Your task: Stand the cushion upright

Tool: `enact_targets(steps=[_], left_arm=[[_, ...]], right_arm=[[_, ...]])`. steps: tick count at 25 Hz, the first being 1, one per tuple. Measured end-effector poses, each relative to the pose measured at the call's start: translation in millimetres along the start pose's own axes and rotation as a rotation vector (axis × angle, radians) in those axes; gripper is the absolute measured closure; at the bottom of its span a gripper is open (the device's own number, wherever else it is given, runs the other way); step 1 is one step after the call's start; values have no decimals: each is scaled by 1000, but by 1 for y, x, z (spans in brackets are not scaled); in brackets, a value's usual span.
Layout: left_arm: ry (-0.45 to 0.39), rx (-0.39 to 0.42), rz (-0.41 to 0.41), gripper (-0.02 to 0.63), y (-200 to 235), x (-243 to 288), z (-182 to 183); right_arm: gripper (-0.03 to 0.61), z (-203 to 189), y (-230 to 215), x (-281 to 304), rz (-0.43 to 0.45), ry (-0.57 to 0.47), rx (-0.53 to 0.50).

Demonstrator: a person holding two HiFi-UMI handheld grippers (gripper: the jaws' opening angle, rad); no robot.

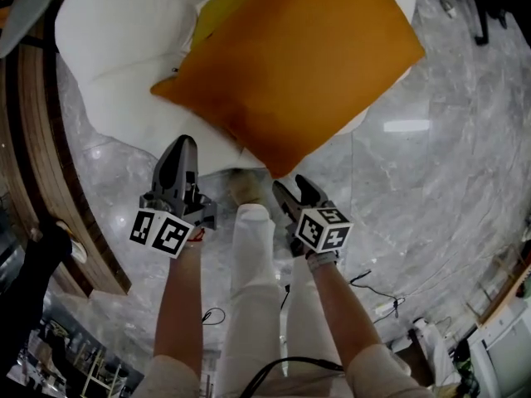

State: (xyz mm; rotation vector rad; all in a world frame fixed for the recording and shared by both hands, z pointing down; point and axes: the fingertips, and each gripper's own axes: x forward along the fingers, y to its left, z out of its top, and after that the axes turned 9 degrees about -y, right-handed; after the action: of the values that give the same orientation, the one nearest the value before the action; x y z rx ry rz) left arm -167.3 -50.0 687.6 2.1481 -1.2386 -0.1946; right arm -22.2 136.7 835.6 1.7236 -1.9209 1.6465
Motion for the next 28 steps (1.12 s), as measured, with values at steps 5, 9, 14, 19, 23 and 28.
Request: enact_targets(steps=[5, 9, 14, 19, 23, 28], left_arm=[[11, -10, 4, 586, 9, -2, -11], [4, -14, 16, 586, 16, -4, -14], [-14, -14, 29, 586, 20, -5, -11], [-25, -22, 51, 586, 25, -11, -9], [-32, -30, 63, 586, 27, -15, -5], [-48, -52, 71, 586, 23, -16, 2]], right_arm=[[291, -6, -4, 27, -15, 7, 6], [291, -11, -8, 41, -15, 15, 21], [292, -1, -8, 52, -19, -15, 64], [393, 9, -1, 52, -41, -39, -30], [462, 19, 8, 43, -28, -78, -55], [491, 27, 29, 16, 17, -117, -113]])
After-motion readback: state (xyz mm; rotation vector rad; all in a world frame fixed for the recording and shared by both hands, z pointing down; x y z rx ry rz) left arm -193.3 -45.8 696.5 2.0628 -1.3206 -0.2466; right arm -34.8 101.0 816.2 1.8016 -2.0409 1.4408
